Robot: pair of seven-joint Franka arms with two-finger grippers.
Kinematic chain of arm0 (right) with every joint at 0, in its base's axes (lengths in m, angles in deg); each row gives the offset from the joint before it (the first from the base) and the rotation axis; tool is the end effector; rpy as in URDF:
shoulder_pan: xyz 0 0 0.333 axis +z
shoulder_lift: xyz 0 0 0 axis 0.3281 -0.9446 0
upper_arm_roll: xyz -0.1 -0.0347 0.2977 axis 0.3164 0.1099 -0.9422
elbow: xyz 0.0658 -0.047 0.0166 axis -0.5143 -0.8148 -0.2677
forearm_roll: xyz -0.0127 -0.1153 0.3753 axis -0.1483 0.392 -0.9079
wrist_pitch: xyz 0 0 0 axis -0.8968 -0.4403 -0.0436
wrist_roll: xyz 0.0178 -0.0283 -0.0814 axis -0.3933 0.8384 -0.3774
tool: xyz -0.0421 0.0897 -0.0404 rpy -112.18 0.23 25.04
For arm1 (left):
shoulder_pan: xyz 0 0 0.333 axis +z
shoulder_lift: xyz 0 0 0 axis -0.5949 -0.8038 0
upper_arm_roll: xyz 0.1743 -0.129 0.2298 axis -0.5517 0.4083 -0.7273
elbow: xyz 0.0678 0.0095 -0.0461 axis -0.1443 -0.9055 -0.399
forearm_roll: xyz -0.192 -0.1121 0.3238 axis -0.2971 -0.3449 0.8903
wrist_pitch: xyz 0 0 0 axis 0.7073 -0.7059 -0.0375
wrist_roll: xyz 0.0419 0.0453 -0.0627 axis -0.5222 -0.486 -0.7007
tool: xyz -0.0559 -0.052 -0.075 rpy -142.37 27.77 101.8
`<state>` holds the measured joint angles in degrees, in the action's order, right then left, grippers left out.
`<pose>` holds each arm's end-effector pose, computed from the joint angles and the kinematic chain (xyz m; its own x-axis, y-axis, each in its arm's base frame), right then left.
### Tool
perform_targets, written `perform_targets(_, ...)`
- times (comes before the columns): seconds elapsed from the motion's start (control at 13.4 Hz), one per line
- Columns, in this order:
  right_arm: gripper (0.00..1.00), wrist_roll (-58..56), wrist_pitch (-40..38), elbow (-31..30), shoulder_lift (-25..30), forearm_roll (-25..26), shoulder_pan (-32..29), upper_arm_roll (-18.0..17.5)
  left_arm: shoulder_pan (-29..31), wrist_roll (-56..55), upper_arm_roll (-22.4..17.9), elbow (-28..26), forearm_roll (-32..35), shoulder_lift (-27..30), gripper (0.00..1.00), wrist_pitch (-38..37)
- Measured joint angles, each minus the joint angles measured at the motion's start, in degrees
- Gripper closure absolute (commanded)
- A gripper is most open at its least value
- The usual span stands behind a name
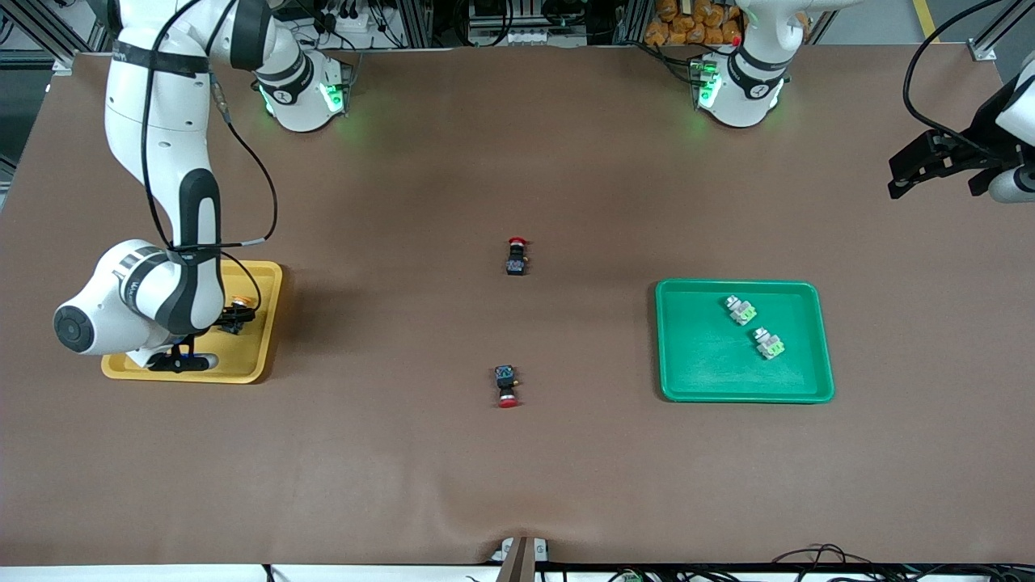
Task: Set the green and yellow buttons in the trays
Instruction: 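Carry the blue button to the yellow tray with the right gripper, then open the right gripper and release the button in the yellow tray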
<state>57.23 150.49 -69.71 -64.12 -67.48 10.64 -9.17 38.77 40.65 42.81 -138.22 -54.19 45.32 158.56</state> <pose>0.6027 -0.0806 0.1898 0.9312 0.0315 -0.3630 -0.0154 -0.9920 -0.1256 0.5352 -0.0438 0.6628 0.9996 0.0124 0.0249 0.0134 -0.9990 -0.0421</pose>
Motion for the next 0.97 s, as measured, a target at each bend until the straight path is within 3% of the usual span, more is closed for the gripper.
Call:
perform_targets(0.3,0.00,0.0,-8.6,9.2,1.1,0.0,-0.3,0.8,0.0,0.0,0.0,0.0,0.0,0.0,0.00,0.0)
perform_targets(0.75,0.00,0.1,-9.0,24.2,1.8,1.3,-0.7,0.9,0.1,0.0,0.0,0.0,0.0,0.0,0.00,0.0)
perform_targets(0.97,0.00,0.0,-9.4,32.5,2.0,2.1,-6.1,-2.8,0.2,0.0,0.0,0.0,0.0,0.0,0.00,0.0)
